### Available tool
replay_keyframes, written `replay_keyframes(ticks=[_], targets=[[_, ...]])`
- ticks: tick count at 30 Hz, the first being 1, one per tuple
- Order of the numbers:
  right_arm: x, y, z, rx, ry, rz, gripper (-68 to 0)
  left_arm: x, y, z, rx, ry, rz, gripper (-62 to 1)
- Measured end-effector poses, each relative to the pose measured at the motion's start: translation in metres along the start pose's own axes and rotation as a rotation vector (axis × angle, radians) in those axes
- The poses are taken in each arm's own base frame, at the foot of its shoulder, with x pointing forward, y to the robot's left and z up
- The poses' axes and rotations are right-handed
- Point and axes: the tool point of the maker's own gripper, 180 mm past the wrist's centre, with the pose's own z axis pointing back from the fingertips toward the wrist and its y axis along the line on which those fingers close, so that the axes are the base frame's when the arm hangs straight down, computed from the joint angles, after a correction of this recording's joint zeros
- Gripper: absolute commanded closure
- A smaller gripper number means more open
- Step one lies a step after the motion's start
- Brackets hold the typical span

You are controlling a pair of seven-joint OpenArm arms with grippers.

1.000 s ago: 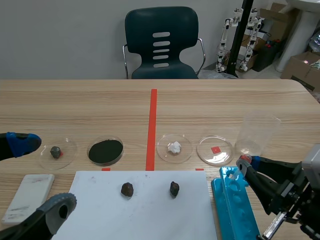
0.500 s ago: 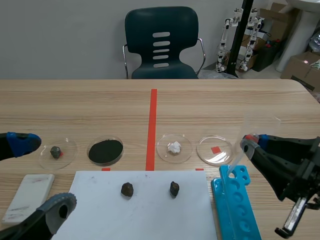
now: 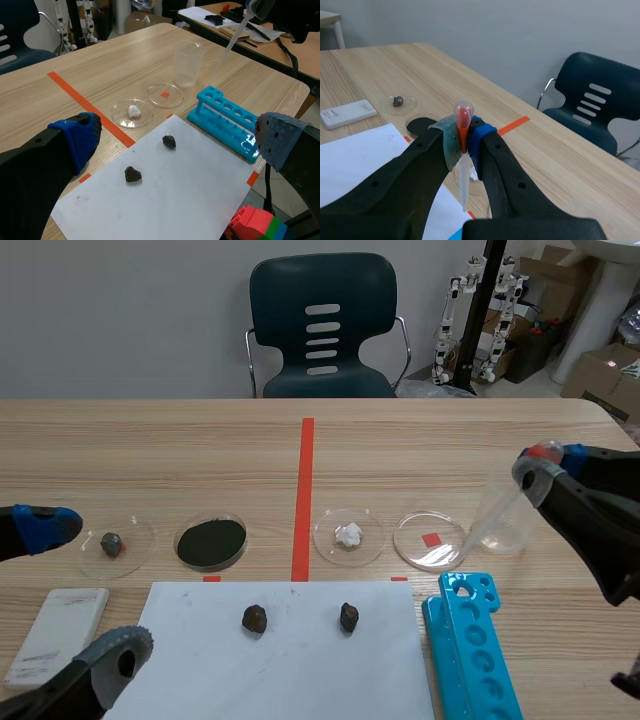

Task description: Pick up the dropper by the top with the right hand

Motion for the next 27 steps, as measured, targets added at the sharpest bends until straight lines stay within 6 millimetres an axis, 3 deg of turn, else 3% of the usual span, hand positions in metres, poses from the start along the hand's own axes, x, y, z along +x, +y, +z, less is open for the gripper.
replay_keyframes(ticks=[6, 22, 27], targets=[[0.012, 0.016, -0.001, -0.001, 0.018, -0.025, -0.9, 0.000, 0.000, 0.000, 0.000, 0.000, 0.000, -62.3], [0.014, 0.052, 0.013, -0.036, 0.103, -0.084, -0.9, 0.000, 0.000, 0.000, 0.000, 0.000, 0.000, -62.3], [0.013, 0.054, 0.015, -0.042, 0.111, -0.085, -0.9, 0.000, 0.000, 0.000, 0.000, 0.000, 0.000, -62.3]])
